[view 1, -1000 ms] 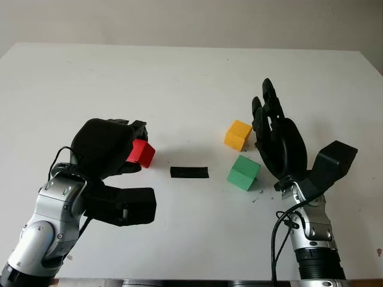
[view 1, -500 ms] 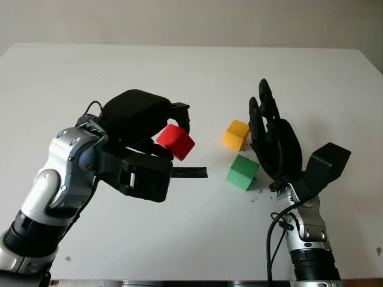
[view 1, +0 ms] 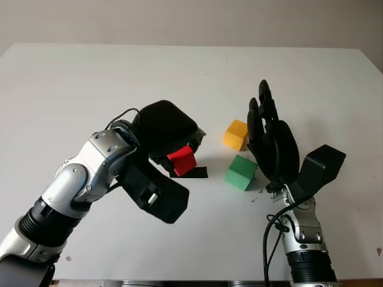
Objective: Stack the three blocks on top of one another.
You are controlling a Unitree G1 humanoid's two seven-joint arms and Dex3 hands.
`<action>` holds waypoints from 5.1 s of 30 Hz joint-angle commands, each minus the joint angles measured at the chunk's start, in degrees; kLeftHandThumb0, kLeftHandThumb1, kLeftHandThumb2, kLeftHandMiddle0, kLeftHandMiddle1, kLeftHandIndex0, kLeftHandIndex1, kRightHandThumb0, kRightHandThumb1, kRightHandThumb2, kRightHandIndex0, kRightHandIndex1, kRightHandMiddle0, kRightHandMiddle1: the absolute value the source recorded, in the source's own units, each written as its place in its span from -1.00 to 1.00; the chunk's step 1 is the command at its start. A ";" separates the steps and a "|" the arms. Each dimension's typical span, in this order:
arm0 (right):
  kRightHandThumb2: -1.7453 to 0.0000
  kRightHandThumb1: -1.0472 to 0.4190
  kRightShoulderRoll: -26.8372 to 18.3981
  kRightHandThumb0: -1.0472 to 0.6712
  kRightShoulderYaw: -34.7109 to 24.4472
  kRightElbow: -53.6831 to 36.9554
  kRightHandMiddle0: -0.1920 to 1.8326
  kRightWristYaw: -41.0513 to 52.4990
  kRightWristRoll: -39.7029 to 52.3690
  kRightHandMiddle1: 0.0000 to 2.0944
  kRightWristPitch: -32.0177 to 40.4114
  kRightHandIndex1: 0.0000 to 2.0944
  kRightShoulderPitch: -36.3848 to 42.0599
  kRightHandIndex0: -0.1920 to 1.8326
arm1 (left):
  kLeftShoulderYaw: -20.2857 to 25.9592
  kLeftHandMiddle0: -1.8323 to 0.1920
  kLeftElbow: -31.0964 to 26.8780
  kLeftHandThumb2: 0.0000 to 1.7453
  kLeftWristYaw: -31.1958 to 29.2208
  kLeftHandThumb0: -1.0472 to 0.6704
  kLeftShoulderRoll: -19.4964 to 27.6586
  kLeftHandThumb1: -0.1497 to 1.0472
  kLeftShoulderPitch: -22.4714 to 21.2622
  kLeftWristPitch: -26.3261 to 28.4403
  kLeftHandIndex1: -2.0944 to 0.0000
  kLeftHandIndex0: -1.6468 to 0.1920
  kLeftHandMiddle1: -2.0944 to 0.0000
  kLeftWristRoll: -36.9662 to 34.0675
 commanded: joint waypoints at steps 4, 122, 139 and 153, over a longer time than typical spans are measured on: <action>0.43 -1.00 -0.01 -0.68 0.03 -0.77 -1.00 -0.30 -0.15 -1.00 -0.24 -1.00 0.47 -1.00 | -1.17 0.39 1.03 -0.94 3.22 -0.11 1.30 0.65 0.40 -3.88 -0.01 0.03 0.96 3.09; 0.94 -0.69 -39.76 -0.44 33.44 40.72 -0.56 -6.36 -62.08 -0.88 -41.82 -0.95 -47.37 -0.86 | 38.78 0.99 1.54 -0.20 32.46 -0.66 -23.76 1.00 28.44 18.05 0.99 1.00 0.95 -61.28; 0.93 -0.72 -36.25 -0.35 37.31 49.42 -0.39 -15.50 -62.99 -0.85 -40.24 -0.93 -46.88 -0.80 | 36.44 0.99 -3.40 -0.17 29.40 -0.70 -21.93 1.00 29.59 19.92 1.00 1.00 0.96 -61.60; 0.94 -0.77 -36.69 -0.22 41.50 51.66 -0.11 -22.00 -66.68 -0.74 -39.80 -0.93 -48.28 -0.73 | 35.23 1.00 -5.57 -0.14 26.37 -0.71 -21.09 1.00 30.58 20.39 1.00 1.00 1.00 -61.64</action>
